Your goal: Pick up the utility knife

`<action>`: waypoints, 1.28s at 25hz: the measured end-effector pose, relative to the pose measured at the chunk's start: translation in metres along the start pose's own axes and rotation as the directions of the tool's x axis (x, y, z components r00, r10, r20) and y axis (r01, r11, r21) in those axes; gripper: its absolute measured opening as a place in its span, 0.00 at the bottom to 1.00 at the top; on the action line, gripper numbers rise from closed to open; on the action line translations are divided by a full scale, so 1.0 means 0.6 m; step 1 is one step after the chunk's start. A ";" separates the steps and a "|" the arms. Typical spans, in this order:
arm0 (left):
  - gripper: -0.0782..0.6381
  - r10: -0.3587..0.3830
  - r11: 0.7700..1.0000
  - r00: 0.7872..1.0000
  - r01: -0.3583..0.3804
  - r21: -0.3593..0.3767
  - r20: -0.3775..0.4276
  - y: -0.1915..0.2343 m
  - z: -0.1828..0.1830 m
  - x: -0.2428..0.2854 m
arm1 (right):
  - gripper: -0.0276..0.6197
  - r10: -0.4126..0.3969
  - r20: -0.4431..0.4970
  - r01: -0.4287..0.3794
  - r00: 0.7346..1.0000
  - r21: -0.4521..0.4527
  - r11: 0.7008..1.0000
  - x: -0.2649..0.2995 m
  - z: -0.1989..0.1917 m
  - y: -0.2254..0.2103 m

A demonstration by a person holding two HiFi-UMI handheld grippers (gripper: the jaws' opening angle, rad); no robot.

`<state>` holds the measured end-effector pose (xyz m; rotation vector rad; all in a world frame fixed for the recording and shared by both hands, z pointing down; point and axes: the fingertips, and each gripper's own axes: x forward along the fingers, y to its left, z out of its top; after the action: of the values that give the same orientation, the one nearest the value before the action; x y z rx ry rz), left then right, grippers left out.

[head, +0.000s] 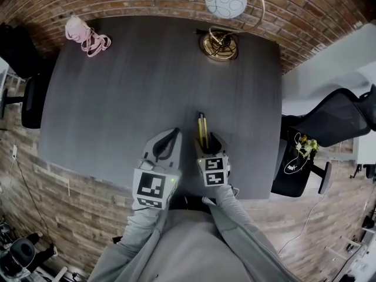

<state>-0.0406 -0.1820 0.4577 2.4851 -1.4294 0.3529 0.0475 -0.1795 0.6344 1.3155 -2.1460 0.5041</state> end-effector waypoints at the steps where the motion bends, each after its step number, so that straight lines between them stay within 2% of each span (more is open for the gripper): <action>1: 0.13 0.000 1.000 1.000 0.000 0.001 -0.002 0.001 0.000 0.001 | 0.38 -0.003 -0.005 0.003 1.000 0.002 1.000 0.004 -0.002 -0.002; 14: 0.13 0.005 1.000 1.000 -0.005 -0.009 -0.001 0.011 0.002 0.009 | 0.38 -0.012 -0.069 0.009 0.998 -0.053 0.999 0.020 -0.011 -0.004; 20: 0.13 0.003 1.000 1.000 -0.003 -0.007 0.002 0.008 0.006 0.013 | 0.37 0.003 -0.089 -0.006 0.996 -0.035 0.999 0.020 -0.011 -0.004; 32: 0.13 0.023 1.000 1.000 -0.023 -0.010 0.012 0.018 0.012 0.005 | 0.27 0.007 -0.109 -0.004 0.994 0.029 1.000 0.020 -0.013 -0.003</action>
<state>-0.0476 -0.1921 0.4530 2.4687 -1.4624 0.3342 0.0467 -0.1839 0.6478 1.2685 -2.0601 0.5975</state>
